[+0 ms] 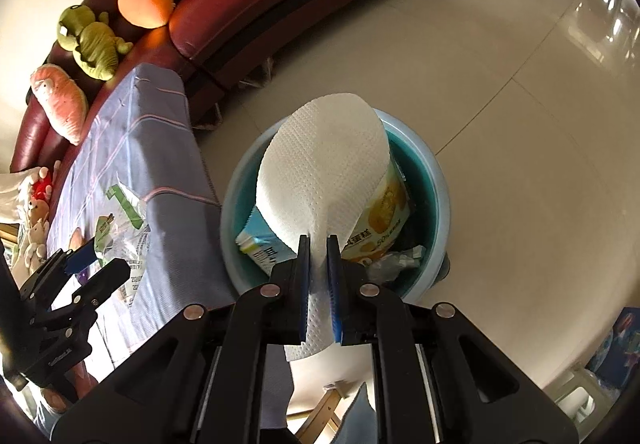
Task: Collect trash
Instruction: 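Carry the tissue and green packet over the teal bin with both tools, then open the right tool to drop the tissue while the left drops the green packet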
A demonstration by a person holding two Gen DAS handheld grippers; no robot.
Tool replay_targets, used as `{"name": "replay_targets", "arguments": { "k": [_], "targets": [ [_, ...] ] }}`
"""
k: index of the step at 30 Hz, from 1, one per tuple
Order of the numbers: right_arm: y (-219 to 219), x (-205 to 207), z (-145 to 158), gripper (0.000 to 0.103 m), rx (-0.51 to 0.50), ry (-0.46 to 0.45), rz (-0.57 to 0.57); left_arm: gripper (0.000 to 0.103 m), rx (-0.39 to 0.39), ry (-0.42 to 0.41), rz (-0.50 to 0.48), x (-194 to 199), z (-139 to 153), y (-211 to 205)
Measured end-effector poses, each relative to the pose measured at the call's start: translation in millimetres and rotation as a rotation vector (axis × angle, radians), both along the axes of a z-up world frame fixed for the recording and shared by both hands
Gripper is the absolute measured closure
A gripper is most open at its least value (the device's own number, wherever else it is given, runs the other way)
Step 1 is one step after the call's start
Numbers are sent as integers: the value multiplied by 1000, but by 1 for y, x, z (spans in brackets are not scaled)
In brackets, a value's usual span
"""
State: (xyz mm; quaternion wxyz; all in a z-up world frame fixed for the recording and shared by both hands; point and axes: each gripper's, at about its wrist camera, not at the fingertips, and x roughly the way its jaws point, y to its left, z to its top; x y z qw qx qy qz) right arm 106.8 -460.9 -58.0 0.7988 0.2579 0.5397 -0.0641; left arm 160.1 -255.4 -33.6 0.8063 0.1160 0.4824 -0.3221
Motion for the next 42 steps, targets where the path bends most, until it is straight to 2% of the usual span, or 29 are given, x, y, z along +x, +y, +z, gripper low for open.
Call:
{"name": "replay_targets", "arguments": {
  "k": [2, 5, 10, 12, 16, 18, 34, 36, 38, 42],
  "targets": [
    [-1, 5, -8, 86, 7, 17, -2, 44, 1, 9, 0, 3, -4, -2],
    [-3, 10, -17, 56, 13, 27, -13, 44, 6, 17, 0, 6, -8, -3],
    [-4, 14, -22, 55, 13, 36, -9, 44, 13, 28, -2, 6, -14, -9],
    [-5, 13, -24, 47, 18, 40, -11, 44, 13, 32, -6, 6, -15, -12],
    [-9, 8, -20, 39, 12, 33, -25, 44, 14, 38, -26, 3, -16, -20],
    [-14, 3, -16, 31, 4, 31, -34, 44, 16, 37, -40, 0, -17, -26],
    [-56, -40, 5, 27, -71, 57, -138, 42, 4, 68, -194, -20, -37, -90],
    [-58, -43, 7, 27, -76, 63, -144, 37, 23, 71, -191, -21, -43, -97],
    [-59, -46, 9, 27, -79, 67, -144, 22, 36, 76, -185, -22, -49, -100],
    [-57, -45, 12, 26, -85, 68, -135, 20, 43, 71, -169, -22, -53, -96]
  ]
}}
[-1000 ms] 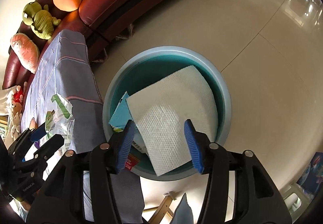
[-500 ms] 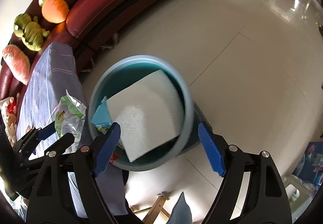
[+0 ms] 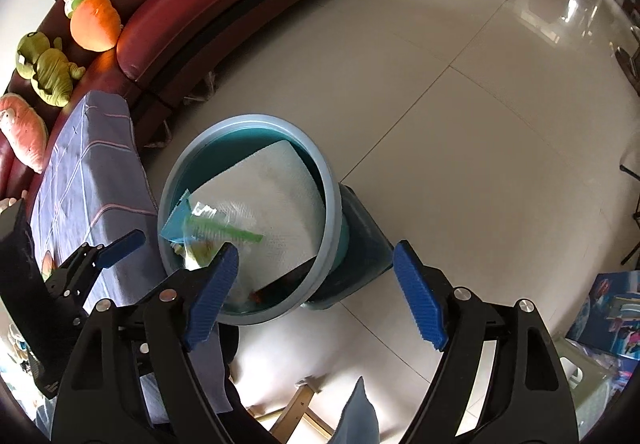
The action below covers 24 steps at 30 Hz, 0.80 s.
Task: Collect trash
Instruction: 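Open the right tool to drop the tissue while the left drops the green packet, then move both open tools back to the table toward the purple egg and white cup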
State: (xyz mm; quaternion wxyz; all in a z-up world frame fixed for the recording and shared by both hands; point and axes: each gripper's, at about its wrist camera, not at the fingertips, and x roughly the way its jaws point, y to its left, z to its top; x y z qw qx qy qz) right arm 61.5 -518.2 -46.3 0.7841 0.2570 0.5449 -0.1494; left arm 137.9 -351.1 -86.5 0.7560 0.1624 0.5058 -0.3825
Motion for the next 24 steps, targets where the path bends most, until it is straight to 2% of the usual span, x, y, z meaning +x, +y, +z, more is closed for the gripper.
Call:
{"name": "replay_targets", "arguments": {
  "k": [6, 16, 24],
  "targets": [
    [14, 8, -1, 22, -1, 10, 32, 20, 8, 12, 37, 3, 1, 15],
    [42, 23, 4, 19, -4, 10, 77, 15, -24, -20, 103, 8, 24, 58],
    [82, 39, 16, 18, -20, 2, 148, 11, -44, -52, 187, 11, 45, 106]
  ]
}}
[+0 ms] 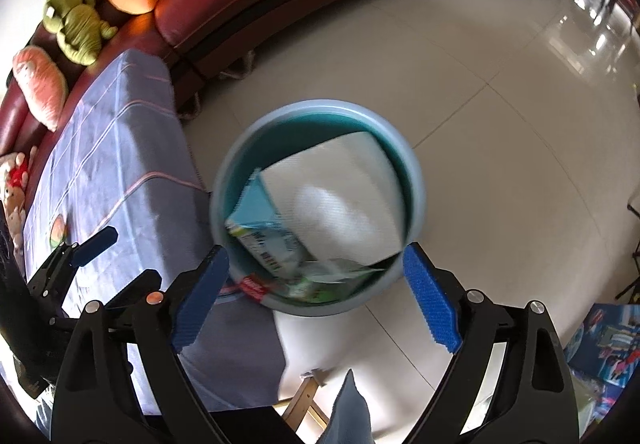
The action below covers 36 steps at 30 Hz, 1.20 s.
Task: Collect trash
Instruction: 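Move both open tools back to the table toward the purple egg and white cup, then grasp the purple candy egg with the left tool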
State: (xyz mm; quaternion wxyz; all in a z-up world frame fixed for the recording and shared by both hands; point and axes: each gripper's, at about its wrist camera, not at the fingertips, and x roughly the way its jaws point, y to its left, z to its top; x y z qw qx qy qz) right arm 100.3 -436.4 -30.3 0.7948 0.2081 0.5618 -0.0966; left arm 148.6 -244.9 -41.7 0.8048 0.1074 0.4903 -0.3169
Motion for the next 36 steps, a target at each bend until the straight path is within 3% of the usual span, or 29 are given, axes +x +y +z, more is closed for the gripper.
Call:
{"name": "replay_targets", "arguments": {
  "k": [17, 27, 36],
  "targets": [
    [149, 42, 23, 18, 0, -21, 248, 9, -57, -60, 228, 3, 30, 159],
    [237, 74, 17, 18, 63, -9, 394, 9, -78, -22, 435, 13, 15, 266],
    [285, 104, -3, 15, 112, 37, 450, 12, -51, 22, 550, 30, -11, 304]
  ]
}}
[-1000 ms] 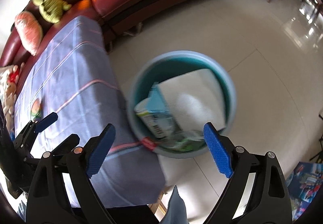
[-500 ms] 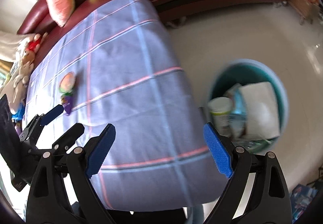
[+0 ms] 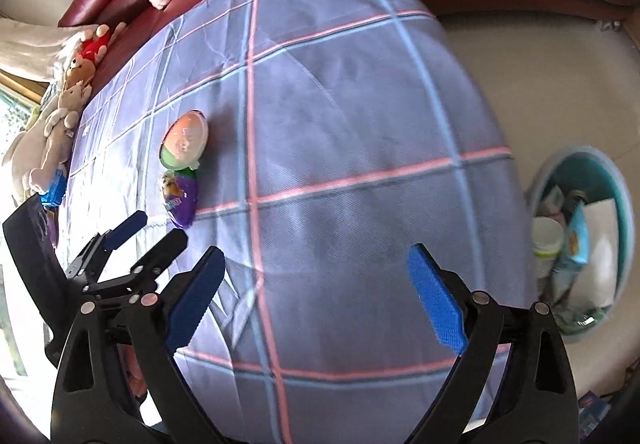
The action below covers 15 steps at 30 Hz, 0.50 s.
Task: Collect trash
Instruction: 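Grasp the purple candy egg with the left tool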
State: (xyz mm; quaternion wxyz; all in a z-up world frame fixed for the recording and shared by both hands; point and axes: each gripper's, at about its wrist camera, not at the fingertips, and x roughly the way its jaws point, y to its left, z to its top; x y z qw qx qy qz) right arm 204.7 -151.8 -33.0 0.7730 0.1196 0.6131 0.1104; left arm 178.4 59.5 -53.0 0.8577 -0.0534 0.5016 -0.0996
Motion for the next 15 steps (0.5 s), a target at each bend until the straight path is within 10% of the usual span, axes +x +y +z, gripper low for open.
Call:
{"name": "replay_targets", "arguments": {
  "k": [4, 15],
  "targets": [
    [13, 15, -7, 15, -5, 14, 16, 35, 12, 24, 2, 10, -8, 1],
    [37, 35, -16, 15, -44, 34, 57, 57, 31, -8, 1, 15, -10, 7]
  ]
}}
